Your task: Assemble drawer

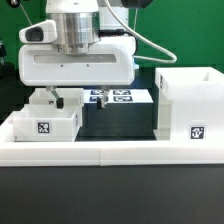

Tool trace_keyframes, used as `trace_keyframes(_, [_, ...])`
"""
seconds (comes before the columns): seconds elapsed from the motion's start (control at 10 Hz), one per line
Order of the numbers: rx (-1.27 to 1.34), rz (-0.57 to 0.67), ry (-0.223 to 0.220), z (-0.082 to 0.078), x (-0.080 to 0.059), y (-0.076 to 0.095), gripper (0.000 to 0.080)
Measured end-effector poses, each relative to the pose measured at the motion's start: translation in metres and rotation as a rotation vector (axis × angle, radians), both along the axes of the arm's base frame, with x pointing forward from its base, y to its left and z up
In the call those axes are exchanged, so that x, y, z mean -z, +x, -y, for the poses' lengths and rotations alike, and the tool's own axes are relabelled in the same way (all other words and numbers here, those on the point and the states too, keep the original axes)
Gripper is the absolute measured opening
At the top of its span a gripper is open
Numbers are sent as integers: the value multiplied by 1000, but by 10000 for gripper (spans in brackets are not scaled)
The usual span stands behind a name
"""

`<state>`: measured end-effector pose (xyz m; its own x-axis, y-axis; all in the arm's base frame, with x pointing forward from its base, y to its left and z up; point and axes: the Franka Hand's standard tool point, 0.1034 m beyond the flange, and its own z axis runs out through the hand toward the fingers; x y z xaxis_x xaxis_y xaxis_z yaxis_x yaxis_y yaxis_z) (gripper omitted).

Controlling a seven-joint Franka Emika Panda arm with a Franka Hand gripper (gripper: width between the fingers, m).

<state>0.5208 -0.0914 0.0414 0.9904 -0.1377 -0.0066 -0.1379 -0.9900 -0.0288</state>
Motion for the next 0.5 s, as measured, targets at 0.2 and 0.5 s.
trace_keyframes(0.2, [-69, -48, 37, 12, 7, -4, 649])
trace_keyframes(0.5, [-76, -65, 38, 9, 19, -9, 649])
